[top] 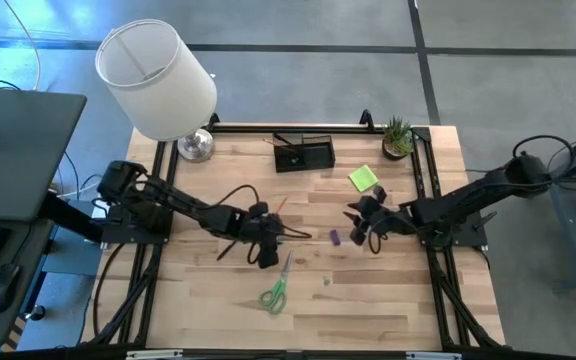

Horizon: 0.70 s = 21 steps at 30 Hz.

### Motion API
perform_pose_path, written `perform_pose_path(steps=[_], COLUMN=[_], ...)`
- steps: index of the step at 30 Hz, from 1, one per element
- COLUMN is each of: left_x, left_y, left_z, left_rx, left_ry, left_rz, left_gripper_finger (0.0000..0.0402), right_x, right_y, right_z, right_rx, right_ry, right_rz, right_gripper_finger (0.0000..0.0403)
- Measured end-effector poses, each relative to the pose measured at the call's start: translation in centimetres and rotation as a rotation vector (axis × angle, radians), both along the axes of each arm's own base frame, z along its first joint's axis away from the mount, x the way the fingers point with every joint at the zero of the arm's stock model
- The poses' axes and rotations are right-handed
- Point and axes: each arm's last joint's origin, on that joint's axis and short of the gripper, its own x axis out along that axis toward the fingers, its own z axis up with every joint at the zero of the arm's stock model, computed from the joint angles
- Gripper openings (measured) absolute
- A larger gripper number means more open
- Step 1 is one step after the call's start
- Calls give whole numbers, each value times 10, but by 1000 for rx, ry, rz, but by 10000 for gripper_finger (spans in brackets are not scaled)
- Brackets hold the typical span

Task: Pick and place office supplies into organizer
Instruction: Put the top blue binder clip into the black desk organizer

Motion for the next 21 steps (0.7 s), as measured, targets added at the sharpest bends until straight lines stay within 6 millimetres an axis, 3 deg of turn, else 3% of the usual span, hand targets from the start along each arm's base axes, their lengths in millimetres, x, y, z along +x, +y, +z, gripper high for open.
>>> perform_pose_path(steps=[8,21], left_x=[2,7], left_y=[1,1], left_z=[-13,-38], left_rx=[-39,-29], left_ry=[16,51], left_rz=[88,129], left_gripper_finger=[201,136], right_x=[1,1], right_y=[0,0], right_z=[-1,-2], right_rx=[-45,-100], right_ry=[4,19], right_rz=[29,26], right_gripper_finger=[117,117])
